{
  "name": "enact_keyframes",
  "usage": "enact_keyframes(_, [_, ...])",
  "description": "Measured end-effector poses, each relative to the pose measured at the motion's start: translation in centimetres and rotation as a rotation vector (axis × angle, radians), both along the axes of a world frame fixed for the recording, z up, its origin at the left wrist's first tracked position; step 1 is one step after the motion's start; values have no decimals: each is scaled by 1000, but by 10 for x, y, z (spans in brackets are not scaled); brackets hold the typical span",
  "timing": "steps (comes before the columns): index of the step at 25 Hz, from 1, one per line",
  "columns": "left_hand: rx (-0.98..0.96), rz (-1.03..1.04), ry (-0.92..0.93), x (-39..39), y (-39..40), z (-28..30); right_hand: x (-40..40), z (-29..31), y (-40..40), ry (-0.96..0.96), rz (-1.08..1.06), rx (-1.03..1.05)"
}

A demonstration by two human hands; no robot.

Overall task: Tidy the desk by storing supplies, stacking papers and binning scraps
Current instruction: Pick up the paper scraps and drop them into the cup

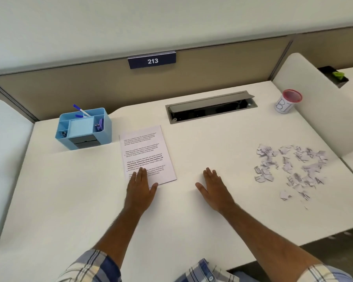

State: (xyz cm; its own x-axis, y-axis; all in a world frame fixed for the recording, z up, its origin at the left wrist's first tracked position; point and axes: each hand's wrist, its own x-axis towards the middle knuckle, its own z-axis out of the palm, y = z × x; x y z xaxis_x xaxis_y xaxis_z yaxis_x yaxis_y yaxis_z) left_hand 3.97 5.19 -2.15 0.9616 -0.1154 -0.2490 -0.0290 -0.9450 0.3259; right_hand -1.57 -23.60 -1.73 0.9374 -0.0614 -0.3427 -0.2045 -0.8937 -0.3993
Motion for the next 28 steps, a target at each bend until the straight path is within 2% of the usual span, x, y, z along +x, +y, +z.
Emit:
enact_keyframes(9, [59, -118, -64, 4, -97, -2, -1, -10, -91, -86, 39, -90])
enact_keyframes(18, [89, -71, -58, -5, -228, 8, 10, -12, -215, -101, 122, -47])
enact_keyframes(28, [43, -117, 39, -21, -327, -9, -14, -26, -291, -179, 68, 30])
